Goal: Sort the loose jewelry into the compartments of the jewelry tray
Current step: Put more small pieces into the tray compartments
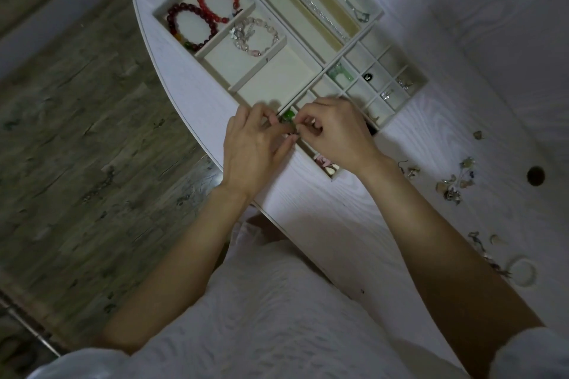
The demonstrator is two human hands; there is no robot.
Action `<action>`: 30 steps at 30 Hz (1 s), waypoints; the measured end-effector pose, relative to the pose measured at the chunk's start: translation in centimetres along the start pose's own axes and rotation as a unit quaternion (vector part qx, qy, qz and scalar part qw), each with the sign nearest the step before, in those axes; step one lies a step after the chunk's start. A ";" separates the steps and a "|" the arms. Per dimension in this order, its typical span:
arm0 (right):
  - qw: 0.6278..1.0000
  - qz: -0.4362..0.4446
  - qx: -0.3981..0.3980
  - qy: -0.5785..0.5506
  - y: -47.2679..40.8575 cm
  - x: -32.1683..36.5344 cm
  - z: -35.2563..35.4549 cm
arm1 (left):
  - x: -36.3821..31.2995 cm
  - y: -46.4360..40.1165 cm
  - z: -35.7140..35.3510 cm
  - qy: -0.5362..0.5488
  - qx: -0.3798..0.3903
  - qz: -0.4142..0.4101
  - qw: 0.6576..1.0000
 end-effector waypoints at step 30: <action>0.985 -0.119 0.093 0.089 -1.0 0.4 0.2 | -0.4 -1.0 0.9 -0.049 0.060 -0.091 0.993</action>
Point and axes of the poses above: each hand's wrist, its own y-axis away from the middle knuckle, its own z-axis out of the back of the hand, x = y × z, the point moved 5 cm from there along -y, towards the middle knuckle, and after that the axes turned 1 degree about -x, right-handed, at the moved point
